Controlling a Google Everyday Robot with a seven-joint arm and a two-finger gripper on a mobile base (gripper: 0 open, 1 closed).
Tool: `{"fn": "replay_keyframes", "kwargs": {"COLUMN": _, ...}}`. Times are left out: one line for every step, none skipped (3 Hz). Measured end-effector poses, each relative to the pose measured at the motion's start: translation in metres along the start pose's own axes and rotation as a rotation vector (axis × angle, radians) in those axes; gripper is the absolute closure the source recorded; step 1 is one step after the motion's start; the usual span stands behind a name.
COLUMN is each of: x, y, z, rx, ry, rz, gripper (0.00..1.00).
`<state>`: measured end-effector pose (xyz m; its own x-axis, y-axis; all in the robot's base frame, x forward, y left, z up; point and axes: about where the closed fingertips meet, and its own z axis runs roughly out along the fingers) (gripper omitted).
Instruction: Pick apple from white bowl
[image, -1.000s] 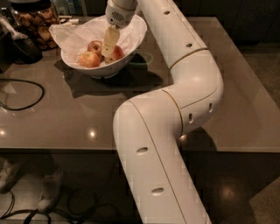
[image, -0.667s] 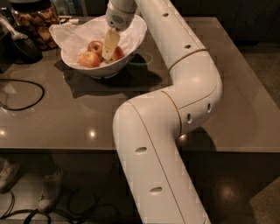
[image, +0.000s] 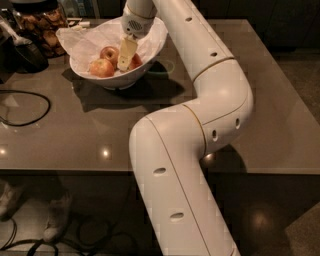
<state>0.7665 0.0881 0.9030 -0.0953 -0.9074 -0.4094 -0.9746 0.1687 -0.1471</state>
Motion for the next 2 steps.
{"fn": "replay_keyframes", "kwargs": {"x": 0.0042, "y": -0.0004, "z": 0.0050, "rx": -0.008, "ry": 0.006, "rz": 0.003, "gripper": 0.31}}
{"fn": "replay_keyframes", "kwargs": {"x": 0.0067, "y": -0.0005, "z": 0.0076, "rx": -0.012, "ry": 0.010, "rz": 0.004, "gripper": 0.31}}
